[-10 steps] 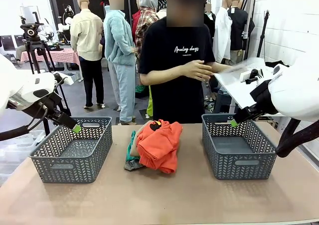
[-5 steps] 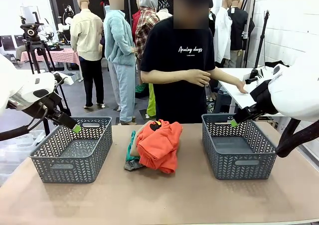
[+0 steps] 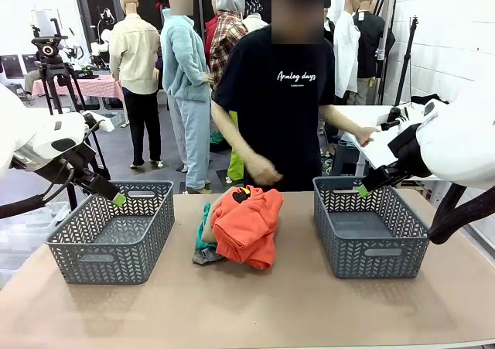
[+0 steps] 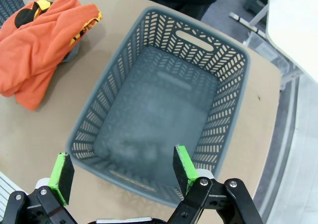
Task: Sort the tops and bottoms.
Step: Lift clothes from the center of the table with your left hand.
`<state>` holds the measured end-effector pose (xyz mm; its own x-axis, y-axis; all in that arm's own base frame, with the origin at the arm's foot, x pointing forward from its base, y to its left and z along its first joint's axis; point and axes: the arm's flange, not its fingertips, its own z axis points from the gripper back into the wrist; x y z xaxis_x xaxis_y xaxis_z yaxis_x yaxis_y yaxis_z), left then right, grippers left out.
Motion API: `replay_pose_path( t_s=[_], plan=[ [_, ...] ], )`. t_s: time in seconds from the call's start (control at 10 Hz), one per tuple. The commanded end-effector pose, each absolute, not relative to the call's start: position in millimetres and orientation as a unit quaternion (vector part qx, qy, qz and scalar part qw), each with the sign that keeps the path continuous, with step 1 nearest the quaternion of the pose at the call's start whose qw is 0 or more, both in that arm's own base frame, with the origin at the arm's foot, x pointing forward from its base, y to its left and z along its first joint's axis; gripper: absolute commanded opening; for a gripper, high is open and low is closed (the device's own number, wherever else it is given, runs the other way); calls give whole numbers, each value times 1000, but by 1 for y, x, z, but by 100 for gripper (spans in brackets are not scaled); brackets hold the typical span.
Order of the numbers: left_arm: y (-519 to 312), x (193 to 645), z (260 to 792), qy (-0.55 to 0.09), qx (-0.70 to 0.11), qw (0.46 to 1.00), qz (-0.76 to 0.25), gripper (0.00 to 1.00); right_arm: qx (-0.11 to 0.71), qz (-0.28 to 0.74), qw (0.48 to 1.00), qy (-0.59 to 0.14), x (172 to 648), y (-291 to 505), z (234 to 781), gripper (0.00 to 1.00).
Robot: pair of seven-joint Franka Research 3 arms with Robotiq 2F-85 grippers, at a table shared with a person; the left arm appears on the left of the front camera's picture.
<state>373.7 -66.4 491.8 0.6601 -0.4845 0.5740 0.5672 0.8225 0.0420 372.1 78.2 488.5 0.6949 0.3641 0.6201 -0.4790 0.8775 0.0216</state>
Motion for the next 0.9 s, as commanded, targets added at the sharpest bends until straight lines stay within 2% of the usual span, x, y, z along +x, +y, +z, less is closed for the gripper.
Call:
replay_pose_path(
  t_s=[0.0,0.8],
  plan=[
    [-66,373,493,-295,-76,907,-292,100,97,228,915,-318,373,78,488,100],
    [-66,373,493,-295,-76,907,-292,100,97,228,915,-318,373,78,488,100]
  ],
)
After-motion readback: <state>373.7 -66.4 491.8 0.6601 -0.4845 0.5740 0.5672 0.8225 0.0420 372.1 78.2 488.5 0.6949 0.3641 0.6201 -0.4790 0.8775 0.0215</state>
